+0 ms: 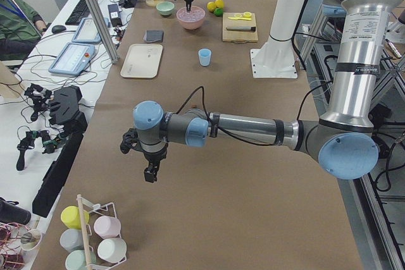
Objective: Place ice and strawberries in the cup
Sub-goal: 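Carry the ice cube with the right gripper over the light-blue cup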
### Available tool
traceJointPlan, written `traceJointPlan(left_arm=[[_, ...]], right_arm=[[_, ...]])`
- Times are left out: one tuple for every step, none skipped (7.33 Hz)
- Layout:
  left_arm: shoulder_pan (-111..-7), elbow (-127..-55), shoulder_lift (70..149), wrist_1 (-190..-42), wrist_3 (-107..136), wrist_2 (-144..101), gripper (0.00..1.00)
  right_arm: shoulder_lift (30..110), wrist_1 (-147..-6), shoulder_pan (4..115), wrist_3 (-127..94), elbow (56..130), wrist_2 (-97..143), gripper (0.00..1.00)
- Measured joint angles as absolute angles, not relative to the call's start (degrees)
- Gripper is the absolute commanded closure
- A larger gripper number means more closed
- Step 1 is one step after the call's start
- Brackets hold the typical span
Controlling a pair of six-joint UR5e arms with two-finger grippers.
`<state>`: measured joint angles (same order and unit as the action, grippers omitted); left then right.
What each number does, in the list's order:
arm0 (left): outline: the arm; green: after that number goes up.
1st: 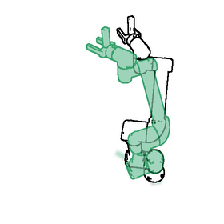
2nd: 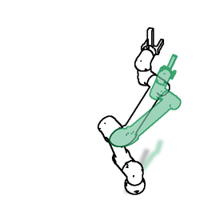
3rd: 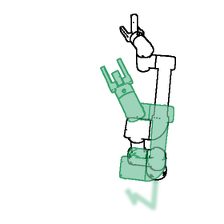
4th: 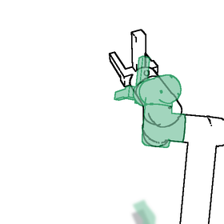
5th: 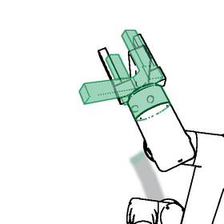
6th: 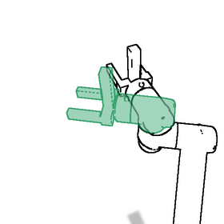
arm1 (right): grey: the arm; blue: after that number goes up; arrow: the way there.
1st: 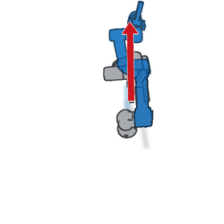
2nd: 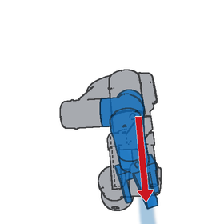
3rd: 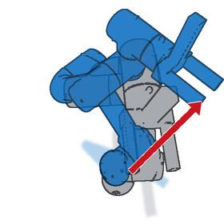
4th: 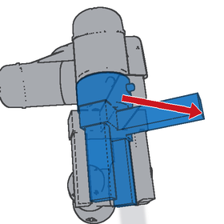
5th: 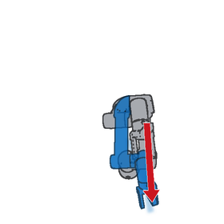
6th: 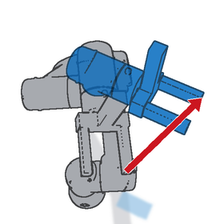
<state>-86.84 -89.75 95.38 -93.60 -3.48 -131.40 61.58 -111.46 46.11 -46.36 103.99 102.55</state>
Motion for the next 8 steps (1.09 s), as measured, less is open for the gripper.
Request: traceJointPlan(left_arm=[[-86.8,-89.7,95.6,-93.6,-3.5,-131.4,0.02],[-86.8,-89.6,96.0,-93.5,-3.4,-131.4,0.02],[-86.8,-89.6,96.2,-93.5,-3.4,-131.4,0.02],[-86.8,-89.6,96.4,-93.5,-3.4,-131.4,0.02],[-86.8,-89.6,96.5,-93.5,-3.4,-131.4,0.02],[-86.8,-89.6,96.6,-93.5,-3.4,-131.4,0.02],[-86.8,-89.6,96.8,-93.5,-3.4,-131.4,0.02],[-86.8,-89.6,96.9,-93.5,-3.4,-131.4,0.02]], right_arm=[[60.4,-111.1,46.9,-46.6,106.4,107.4,1.00],[59.2,-109.8,47.3,-47.1,108.0,111.4,1.00],[58.5,-106.5,47.1,-48.2,109.0,115.4,1.00],[58.2,-101.8,46.2,-49.9,109.4,118.7,1.00],[58.0,-97.0,44.6,-52.4,109.5,120.7,1.00],[57.8,-92.6,42.5,-55.5,109.4,121.3,1.00],[57.5,-88.3,39.8,-58.9,108.8,121.0,1.00],[57.0,-85.3,37.2,-61.2,108.0,119.4,1.00]])
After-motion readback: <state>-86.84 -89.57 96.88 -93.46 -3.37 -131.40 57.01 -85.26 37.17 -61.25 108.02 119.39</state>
